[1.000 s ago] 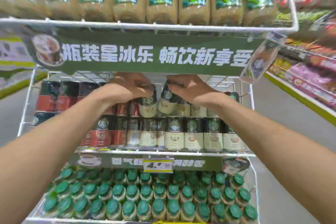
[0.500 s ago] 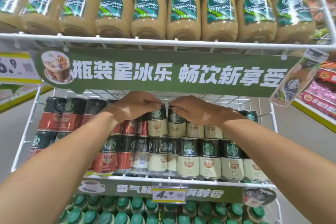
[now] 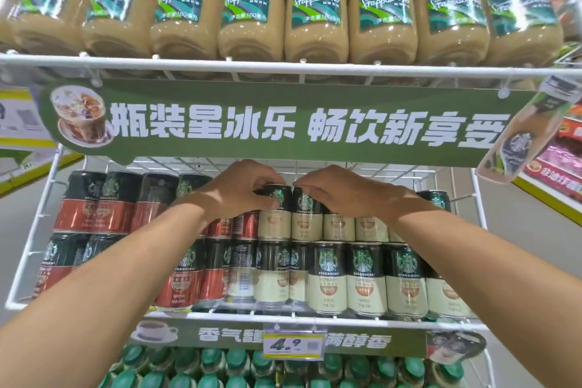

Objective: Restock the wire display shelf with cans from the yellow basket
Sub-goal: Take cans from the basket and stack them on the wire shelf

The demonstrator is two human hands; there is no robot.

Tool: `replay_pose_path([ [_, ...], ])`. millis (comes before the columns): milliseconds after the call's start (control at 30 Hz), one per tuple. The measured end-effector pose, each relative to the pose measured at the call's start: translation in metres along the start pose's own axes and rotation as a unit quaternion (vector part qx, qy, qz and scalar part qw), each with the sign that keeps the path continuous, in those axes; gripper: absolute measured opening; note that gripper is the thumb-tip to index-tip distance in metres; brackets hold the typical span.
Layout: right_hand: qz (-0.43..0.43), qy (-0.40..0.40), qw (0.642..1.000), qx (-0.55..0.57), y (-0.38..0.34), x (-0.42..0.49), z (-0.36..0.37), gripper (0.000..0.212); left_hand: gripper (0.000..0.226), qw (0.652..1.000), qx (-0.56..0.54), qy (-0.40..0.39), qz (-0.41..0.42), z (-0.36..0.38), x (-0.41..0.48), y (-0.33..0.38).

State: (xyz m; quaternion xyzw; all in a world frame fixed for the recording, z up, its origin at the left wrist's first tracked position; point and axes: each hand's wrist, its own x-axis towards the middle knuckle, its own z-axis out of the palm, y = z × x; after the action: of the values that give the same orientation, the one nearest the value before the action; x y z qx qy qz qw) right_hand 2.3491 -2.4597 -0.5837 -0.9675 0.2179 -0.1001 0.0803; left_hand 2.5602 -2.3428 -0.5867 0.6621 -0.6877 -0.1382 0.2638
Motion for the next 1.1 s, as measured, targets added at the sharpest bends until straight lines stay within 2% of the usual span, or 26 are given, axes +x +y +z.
replay_pose_path([
  [267,0.005,0.012,1.0,-0.003,-0.002,-0.002,-0.001,0.031,0.046,0.998,0.045,0.037,0.034,0.01,-0.009,-0.003],
  [467,0.034,0.027,0.999,-0.025,-0.017,-0.011,-0.001,0.032,0.048,0.995,0.091,0.031,0.011,0.012,-0.012,0.006],
  [533,0.054,0.02,0.997,-0.046,-0.021,-0.019,-0.002,0.031,0.05,0.993,0.103,0.056,-0.003,0.014,-0.014,0.009],
  [700,0.094,0.076,0.992,-0.036,-0.023,-0.049,0.001,0.042,0.049,0.977,0.138,0.158,-0.039,0.024,-0.034,0.013],
  [767,0.126,0.074,0.989,-0.026,-0.027,-0.061,0.0,0.046,0.046,0.975,0.165,0.14,-0.043,0.027,-0.05,0.015],
  [867,0.155,0.055,0.986,-0.035,-0.042,-0.084,-0.002,0.057,0.049,0.969,0.234,0.066,-0.034,0.031,-0.078,0.025],
  [1000,0.185,0.0,0.977,-0.101,-0.061,-0.126,-0.002,0.074,0.074,0.971,0.239,0.007,-0.008,0.036,-0.106,0.067],
  [1100,0.21,0.022,0.969,-0.125,-0.073,-0.16,-0.002,0.08,0.08,0.975,0.222,-0.015,0.021,0.046,-0.126,0.099],
])
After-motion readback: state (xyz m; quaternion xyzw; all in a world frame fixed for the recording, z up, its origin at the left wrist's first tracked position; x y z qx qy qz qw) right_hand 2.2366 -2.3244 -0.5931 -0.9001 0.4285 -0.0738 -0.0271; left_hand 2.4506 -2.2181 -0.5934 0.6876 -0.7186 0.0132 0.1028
